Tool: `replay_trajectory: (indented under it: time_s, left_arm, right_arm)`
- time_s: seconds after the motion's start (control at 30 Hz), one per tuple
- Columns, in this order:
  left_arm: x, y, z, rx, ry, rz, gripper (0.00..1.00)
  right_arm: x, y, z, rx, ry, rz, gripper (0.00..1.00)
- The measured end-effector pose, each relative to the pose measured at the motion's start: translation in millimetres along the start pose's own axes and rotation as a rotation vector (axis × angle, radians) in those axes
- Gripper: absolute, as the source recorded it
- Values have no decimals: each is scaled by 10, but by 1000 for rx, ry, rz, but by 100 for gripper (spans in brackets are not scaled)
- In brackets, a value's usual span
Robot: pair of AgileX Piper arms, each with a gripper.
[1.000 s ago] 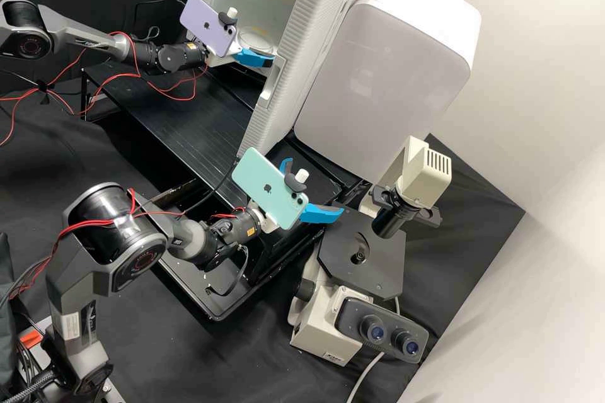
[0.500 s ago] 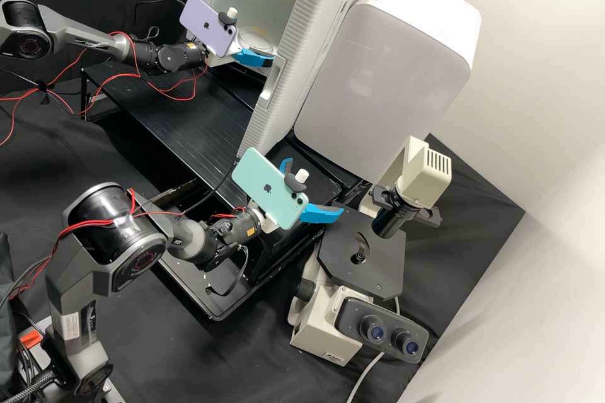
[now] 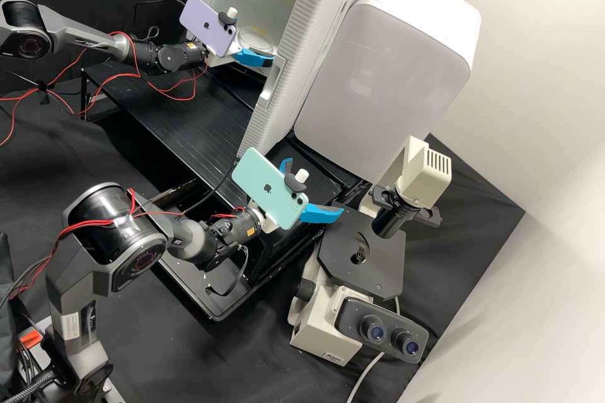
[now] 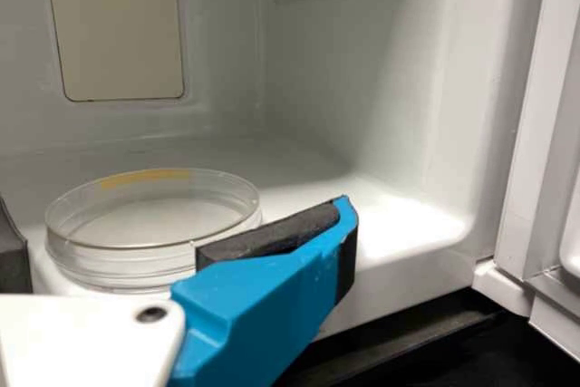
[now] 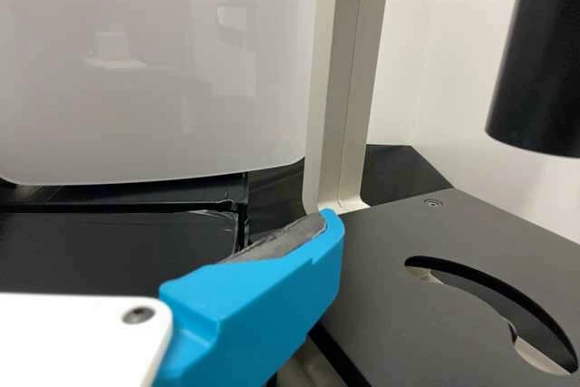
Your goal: Take the petri dish out of the incubator
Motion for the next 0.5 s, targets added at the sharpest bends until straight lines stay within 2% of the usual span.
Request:
replay_trajectory:
  time_s: [0.5]
  left_arm:
    - [-3,-4,7,3,3,-2,0]
  right_arm:
    - [0,0,0,0,0,0,100]
